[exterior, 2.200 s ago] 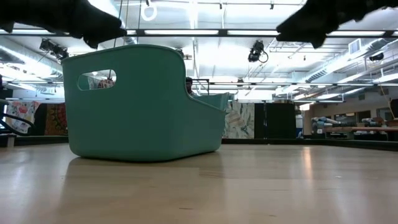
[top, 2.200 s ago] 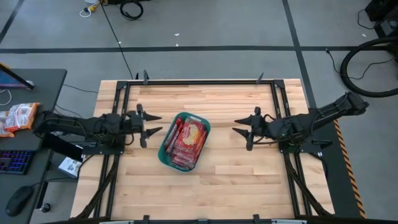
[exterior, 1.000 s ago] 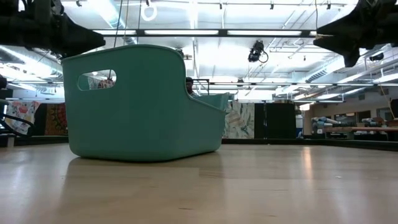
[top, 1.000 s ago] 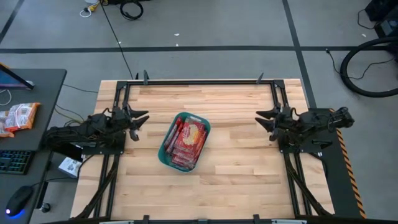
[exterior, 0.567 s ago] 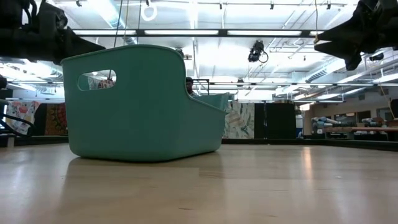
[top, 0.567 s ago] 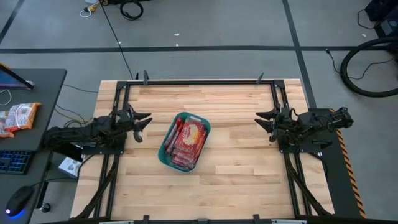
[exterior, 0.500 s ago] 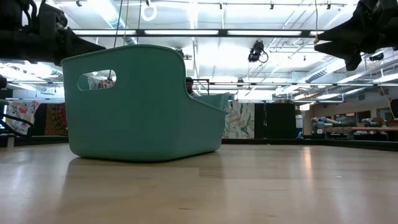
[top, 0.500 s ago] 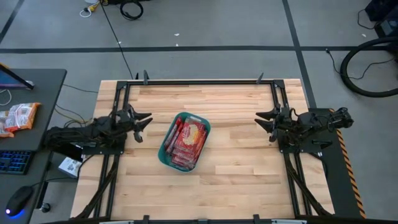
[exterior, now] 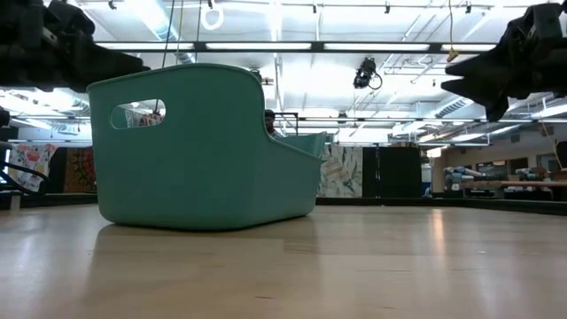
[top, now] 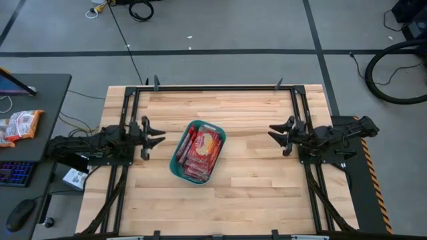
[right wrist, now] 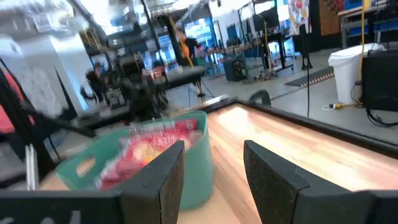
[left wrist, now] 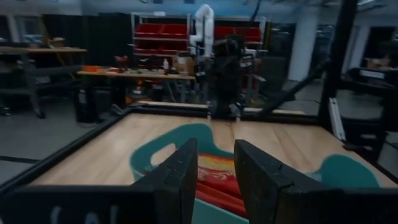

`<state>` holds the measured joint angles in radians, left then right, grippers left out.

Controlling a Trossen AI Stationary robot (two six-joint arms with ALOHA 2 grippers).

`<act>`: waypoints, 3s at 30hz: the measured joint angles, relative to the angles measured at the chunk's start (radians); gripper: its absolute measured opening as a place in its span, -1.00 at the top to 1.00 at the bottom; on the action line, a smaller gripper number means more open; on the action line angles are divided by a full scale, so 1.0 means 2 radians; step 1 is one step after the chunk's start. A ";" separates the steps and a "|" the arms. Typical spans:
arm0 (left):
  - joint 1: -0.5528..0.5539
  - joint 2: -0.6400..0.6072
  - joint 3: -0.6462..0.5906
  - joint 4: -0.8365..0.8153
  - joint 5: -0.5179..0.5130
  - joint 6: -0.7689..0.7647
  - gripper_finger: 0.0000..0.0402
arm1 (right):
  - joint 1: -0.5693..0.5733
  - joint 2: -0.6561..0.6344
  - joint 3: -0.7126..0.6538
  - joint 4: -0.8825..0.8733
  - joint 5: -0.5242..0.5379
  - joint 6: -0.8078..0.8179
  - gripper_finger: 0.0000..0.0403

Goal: Sort popcorn bags into baskets
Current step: Return to Home Position

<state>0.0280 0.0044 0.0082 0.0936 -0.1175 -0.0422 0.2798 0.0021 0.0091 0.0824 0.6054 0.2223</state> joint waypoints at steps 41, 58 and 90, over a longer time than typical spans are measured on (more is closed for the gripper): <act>-0.004 0.017 0.000 -0.035 0.075 0.054 0.46 | 0.000 0.012 -0.002 -0.001 -0.039 -0.068 0.16; -0.004 0.082 -0.001 0.001 0.068 0.066 0.46 | 0.000 0.012 -0.002 -0.001 -0.038 -0.083 0.16; -0.004 0.082 -0.001 0.011 0.055 0.001 0.46 | 0.000 0.012 -0.002 -0.001 -0.038 -0.083 0.15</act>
<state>0.0193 0.1680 0.0063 0.1153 -0.0067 -0.0402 0.2794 0.0261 0.0059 0.0807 0.5297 0.0563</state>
